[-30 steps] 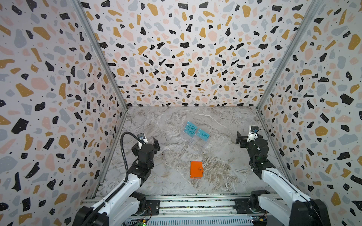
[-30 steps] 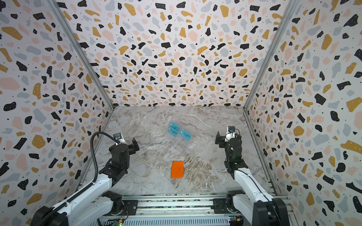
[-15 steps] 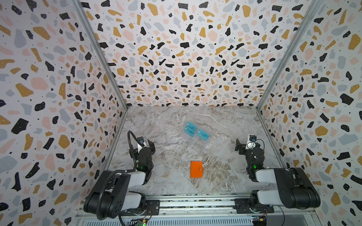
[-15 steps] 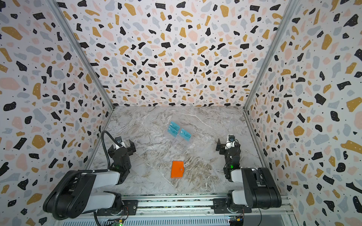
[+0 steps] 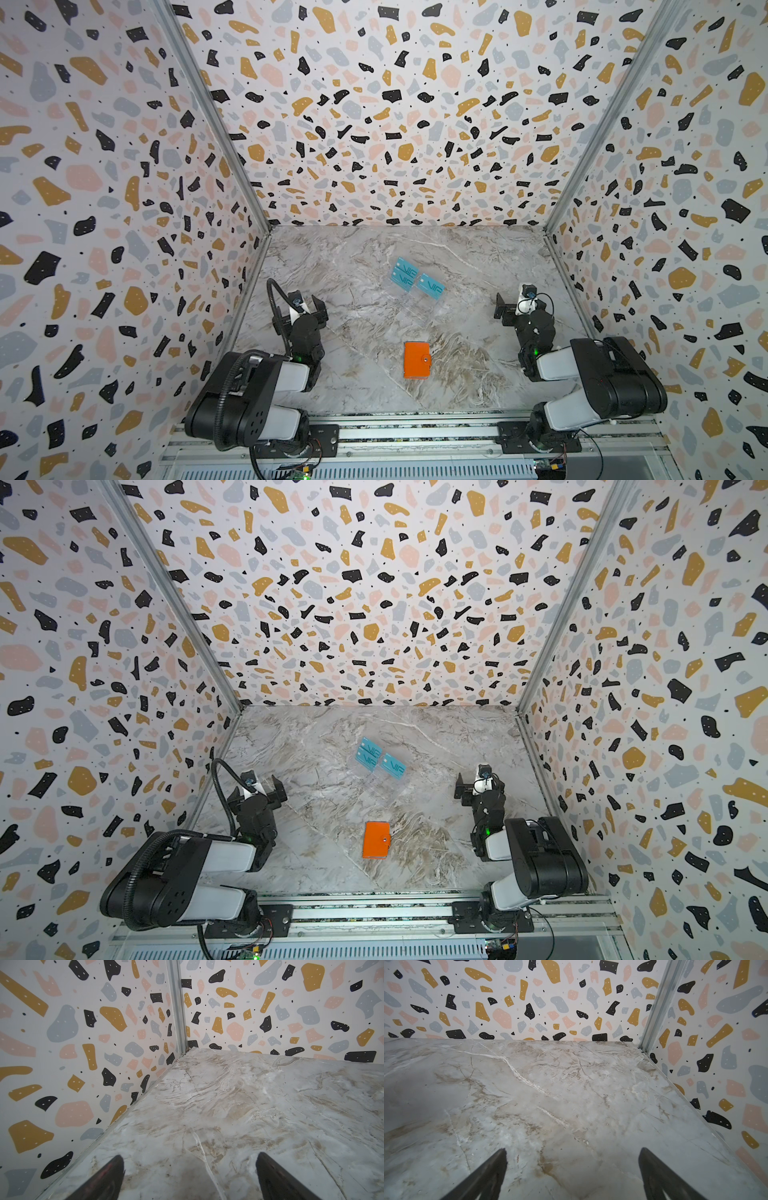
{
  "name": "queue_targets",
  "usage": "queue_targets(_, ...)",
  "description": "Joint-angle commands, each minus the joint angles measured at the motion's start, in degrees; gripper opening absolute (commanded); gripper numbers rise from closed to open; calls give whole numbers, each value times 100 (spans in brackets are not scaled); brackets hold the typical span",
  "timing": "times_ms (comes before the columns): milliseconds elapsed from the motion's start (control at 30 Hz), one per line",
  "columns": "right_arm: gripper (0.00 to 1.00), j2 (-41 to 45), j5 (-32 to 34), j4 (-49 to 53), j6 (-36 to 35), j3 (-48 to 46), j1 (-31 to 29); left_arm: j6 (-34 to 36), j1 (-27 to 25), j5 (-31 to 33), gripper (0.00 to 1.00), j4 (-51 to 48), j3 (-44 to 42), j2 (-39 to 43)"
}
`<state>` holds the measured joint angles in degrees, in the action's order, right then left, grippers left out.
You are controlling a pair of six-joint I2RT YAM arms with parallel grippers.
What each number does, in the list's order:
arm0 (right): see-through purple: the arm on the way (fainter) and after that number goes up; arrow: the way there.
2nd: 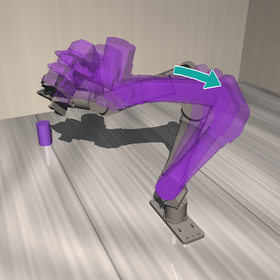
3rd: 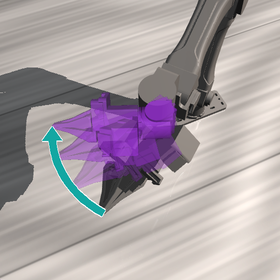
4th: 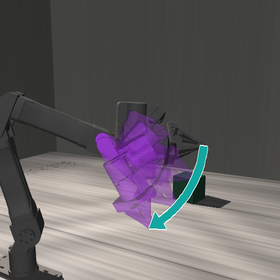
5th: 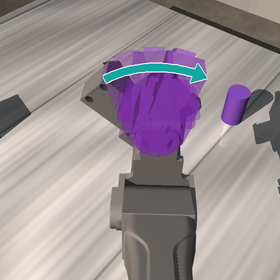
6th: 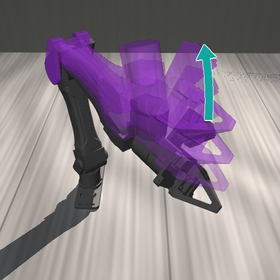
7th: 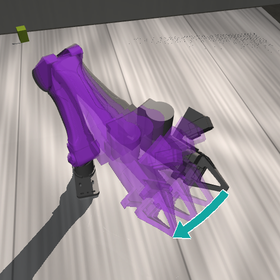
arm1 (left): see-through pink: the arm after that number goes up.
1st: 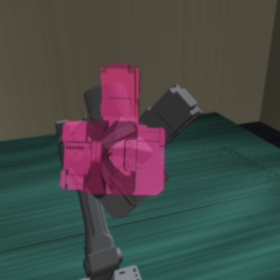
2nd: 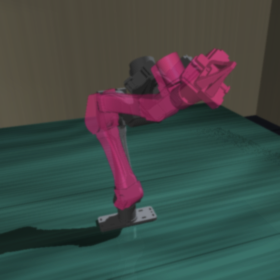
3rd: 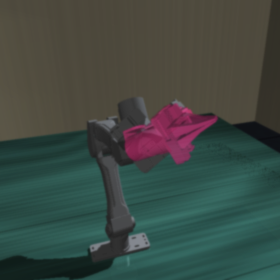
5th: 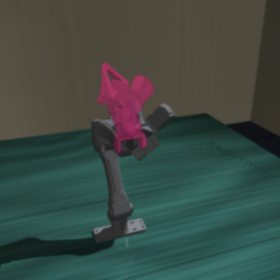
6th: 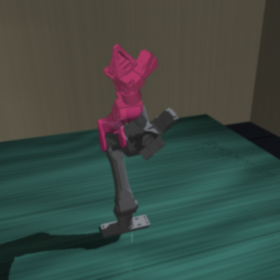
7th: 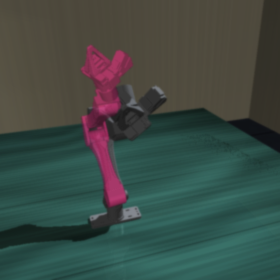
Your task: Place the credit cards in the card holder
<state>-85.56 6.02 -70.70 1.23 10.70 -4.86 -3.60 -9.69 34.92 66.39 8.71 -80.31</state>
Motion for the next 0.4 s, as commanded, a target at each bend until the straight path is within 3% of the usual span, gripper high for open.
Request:
queue_targets(0, 99, 61, 143, -4, -81, 121, -38, 8, 30, -2, 100, 418, -43, 67)
queue_targets(367, 99, 63, 147, 8, -71, 128, -29, 15, 29, -18, 100, 420, -18, 14)
